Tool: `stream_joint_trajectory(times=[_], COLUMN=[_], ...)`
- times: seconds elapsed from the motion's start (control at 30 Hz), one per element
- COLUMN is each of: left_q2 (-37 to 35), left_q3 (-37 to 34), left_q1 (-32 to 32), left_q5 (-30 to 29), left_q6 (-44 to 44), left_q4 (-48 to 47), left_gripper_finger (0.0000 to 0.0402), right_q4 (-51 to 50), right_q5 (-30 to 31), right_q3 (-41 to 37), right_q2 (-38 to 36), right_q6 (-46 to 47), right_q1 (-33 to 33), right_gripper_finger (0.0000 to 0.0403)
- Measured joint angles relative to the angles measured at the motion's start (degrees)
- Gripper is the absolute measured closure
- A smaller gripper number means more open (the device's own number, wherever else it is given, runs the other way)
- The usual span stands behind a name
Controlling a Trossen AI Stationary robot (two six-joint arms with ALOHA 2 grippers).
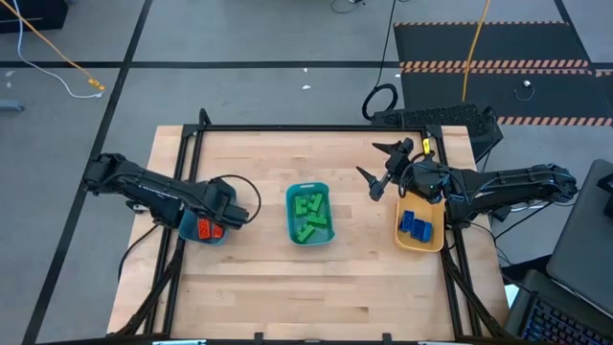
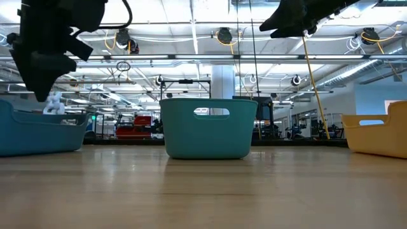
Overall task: Sort & place blocks by color
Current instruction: Adjust the dark blue bin
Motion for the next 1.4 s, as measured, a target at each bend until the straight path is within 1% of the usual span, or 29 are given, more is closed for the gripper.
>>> stream_joint_trajectory(times=[0.13,0.27,0.37,0.5,0.57,0.67,0.8,1.0,1.13,1.23,1.4], left_q2=[0.0,0.0,0.0,0.37,1.19,2.7,4.08,4.31,4.28,4.26,4.04], left_q3=[0.0,0.0,0.02,-0.26,-1.16,-2.86,-7.31,-12.29,-12.72,-12.72,-12.7], left_q1=[1.04,1.43,0.58,-0.73,-0.98,-0.62,0.89,3.4,4.7,5.6,6.61], left_q5=[-0.12,2.73,2.15,-3.33,-4.06,-4.06,-4.19,-4.07,-4.09,-4.08,-4.08], left_q6=[2.39,6.64,10.39,15.12,17.06,16.65,15.41,12.58,11.75,11.58,13.85], left_q4=[6.39,18.37,29.84,44.32,48.47,47.96,47.65,47.37,44.5,44.42,44.37], left_gripper_finger=[0.0082,0.0066,0.0068,0.0083,0.0092,0.0106,0.0123,0.0132,0.0133,0.0133,0.0133], right_q4=[0.13,0.51,0.49,0.42,0.11,-0.72,-0.97,-1.33,-1.31,-1.31,-1.31], right_q5=[-0.02,-0.02,-0.02,-0.29,-0.42,-1.9,-1.97,-1.97,-1.95,-1.97,-1.97], right_q3=[-0.01,-0.01,0.0,-0.01,-0.01,-0.01,0.0,-0.01,0.01,-0.01,-0.01], right_q2=[0.0,0.0,0.0,0.0,0.0,0.0,0.02,0.02,0.02,0.02,0.02], right_q6=[0.0,0.28,0.32,0.56,2.01,3.58,3.62,3.23,3.21,3.23,3.21], right_q1=[0.0,0.0,0.0,0.0,0.02,0.02,0.54,0.57,0.57,0.57,0.57], right_gripper_finger=[0.0026,0.0026,0.0026,0.0026,0.0026,0.0026,0.0026,0.0026,0.0026,0.0026,0.0026])
